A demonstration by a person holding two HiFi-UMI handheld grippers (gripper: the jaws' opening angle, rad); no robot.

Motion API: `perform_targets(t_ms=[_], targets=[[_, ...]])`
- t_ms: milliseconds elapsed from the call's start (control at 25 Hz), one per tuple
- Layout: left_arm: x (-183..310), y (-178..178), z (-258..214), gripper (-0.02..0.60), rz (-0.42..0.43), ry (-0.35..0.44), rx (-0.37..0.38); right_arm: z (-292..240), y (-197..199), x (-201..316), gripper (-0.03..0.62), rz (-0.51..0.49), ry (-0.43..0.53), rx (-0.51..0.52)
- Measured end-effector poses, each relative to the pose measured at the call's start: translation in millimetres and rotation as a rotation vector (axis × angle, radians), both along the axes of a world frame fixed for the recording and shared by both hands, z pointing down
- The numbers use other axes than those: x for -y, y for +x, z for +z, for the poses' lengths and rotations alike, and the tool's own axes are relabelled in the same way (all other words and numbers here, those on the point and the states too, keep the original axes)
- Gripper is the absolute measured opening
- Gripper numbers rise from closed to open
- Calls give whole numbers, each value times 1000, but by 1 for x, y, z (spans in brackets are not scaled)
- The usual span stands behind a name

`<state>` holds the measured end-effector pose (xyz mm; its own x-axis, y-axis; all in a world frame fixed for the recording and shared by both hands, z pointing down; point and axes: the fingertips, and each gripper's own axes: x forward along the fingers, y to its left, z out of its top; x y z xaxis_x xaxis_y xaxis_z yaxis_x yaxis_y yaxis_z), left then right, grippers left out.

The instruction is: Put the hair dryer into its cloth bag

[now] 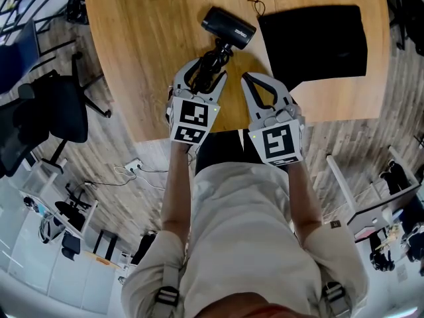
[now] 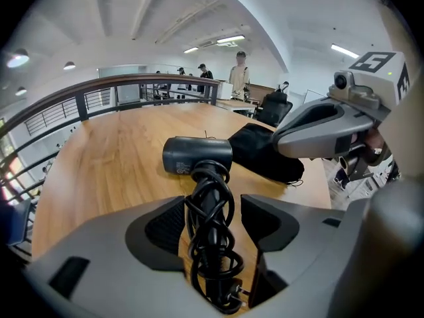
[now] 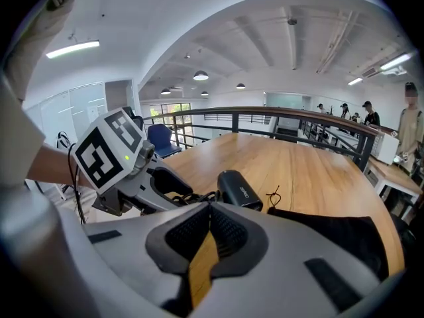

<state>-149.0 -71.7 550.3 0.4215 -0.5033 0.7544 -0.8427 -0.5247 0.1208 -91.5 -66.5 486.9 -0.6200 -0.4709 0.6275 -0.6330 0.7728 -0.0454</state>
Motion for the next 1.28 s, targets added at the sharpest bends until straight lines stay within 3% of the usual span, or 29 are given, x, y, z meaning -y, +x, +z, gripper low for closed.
perform_targets(t_ms=[120,520,1280], targets=[[-1,0,11,291,7,-25,23,4,0,0,21,0,-6,-7],[-4,-2,44,296,29,-77,90,15,9,1,21,17,-21,-26],[-1,-8,46,244,-4,-71,93,37,41,9,23,94,-32,-115]])
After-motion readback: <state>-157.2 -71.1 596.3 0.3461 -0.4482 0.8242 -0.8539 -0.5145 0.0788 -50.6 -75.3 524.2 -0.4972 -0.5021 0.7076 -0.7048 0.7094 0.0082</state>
